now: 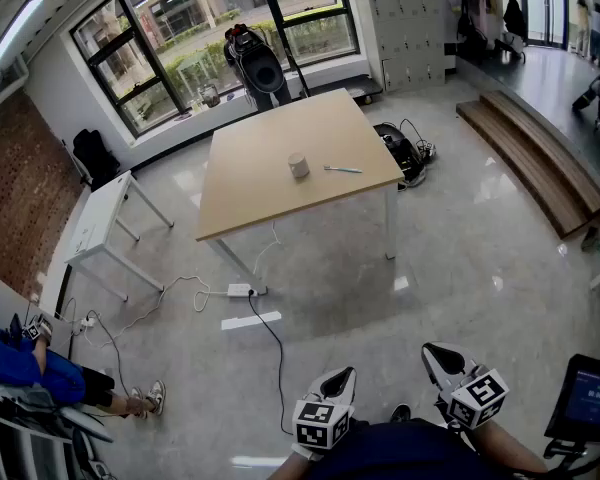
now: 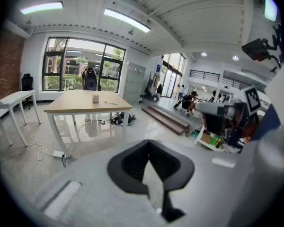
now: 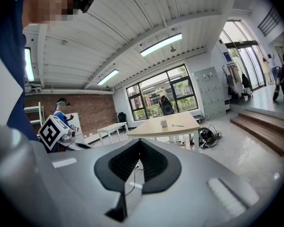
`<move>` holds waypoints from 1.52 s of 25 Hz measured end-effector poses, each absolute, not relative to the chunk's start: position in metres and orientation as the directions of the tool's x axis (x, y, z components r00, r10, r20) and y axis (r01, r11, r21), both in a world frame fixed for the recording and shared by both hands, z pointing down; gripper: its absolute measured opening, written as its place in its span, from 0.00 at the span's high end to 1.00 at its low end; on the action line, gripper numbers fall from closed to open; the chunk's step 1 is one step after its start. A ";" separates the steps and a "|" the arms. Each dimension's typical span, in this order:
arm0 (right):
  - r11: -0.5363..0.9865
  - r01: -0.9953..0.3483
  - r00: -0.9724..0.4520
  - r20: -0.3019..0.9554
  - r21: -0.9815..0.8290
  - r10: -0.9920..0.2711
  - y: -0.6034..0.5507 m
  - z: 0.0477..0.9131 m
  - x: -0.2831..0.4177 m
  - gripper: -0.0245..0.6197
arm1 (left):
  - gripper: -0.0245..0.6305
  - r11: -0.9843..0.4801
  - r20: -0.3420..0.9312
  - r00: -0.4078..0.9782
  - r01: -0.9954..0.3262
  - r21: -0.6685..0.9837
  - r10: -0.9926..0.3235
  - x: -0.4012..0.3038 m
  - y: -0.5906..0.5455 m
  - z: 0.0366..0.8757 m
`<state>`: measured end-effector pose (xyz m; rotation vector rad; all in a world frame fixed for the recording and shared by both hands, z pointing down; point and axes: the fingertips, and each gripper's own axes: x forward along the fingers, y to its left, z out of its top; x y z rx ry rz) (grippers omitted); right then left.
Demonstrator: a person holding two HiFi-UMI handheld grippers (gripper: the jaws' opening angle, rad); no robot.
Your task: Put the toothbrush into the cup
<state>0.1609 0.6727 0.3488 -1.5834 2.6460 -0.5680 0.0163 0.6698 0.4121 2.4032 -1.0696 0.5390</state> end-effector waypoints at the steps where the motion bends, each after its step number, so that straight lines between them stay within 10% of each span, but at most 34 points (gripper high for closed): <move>1: 0.421 -0.853 -0.487 0.183 -0.308 -0.854 0.674 0.351 0.163 0.95 | 0.96 -0.595 0.516 0.622 -0.766 0.244 -0.589 0.017 0.672 0.413; 38: 0.376 -0.914 -0.406 0.345 -0.154 -0.846 0.425 0.372 0.136 0.95 | 0.96 -0.561 0.505 0.663 -0.744 0.363 -0.553 -0.008 0.415 0.452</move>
